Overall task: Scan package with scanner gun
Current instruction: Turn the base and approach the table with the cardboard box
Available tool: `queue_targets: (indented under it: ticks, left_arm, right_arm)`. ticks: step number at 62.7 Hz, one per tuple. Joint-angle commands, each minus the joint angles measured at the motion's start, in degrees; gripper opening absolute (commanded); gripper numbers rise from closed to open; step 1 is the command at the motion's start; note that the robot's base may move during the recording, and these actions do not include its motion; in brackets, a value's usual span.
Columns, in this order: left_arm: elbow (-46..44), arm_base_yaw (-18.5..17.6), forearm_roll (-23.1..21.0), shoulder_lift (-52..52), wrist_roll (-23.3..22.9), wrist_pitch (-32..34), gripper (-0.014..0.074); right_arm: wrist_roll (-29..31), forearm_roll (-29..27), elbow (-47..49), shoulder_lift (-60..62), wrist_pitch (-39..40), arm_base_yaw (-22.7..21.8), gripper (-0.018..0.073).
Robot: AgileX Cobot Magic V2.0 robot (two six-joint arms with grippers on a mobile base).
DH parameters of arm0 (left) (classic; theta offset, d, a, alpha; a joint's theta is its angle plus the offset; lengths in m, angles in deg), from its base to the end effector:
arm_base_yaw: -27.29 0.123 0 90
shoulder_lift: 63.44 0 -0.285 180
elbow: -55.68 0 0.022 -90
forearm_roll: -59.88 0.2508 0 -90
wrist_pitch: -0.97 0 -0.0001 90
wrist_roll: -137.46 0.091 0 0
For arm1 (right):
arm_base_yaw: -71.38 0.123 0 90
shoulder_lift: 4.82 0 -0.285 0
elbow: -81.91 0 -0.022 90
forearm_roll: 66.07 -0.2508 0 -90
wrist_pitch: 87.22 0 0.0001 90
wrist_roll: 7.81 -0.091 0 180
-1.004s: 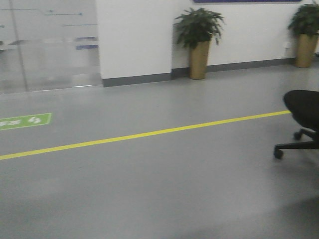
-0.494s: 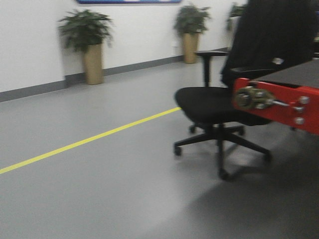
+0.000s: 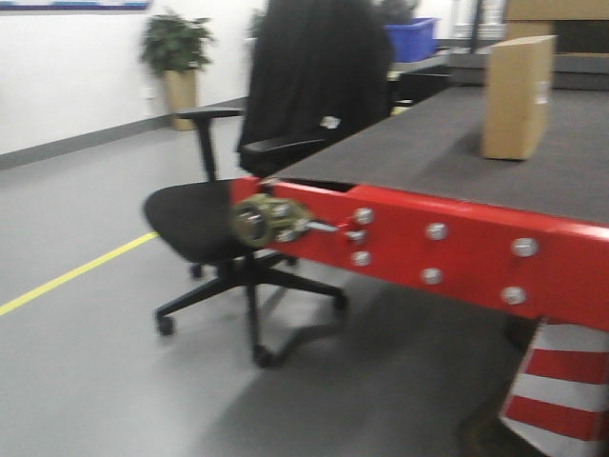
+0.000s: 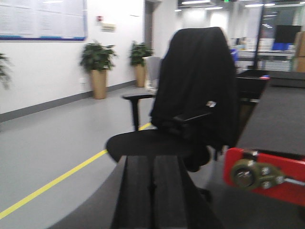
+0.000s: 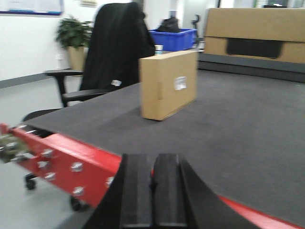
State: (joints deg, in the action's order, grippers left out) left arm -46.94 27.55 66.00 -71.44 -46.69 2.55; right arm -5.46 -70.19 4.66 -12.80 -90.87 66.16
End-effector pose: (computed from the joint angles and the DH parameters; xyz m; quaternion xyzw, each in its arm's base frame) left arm 0.0565 0.0000 0.2145 0.0110 0.6678 0.0135 0.7441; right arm 0.0566 -0.0048 0.2070 0.0410 0.6989 -0.0199 0.7138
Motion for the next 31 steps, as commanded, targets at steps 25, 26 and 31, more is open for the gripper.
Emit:
queue_targets:
  ticks: [25,26,31]
  left_arm:
    - [-0.2,0.1,-0.2,0.2,0.1,0.8,-0.0111]
    - [-0.2,0.1,-0.2,0.2,0.1,0.8,-0.0111]
    - [-0.2,0.1,-0.2,0.2,0.1,0.8,-0.0111]
  right_arm:
    - [0.2,0.0,0.0,0.2,1.2,0.1,-0.0162]
    - [0.2,0.0,0.0,0.2,1.2,0.1,-0.0162]
    - [0.2,0.0,0.0,0.2,1.2,0.1,-0.0162]
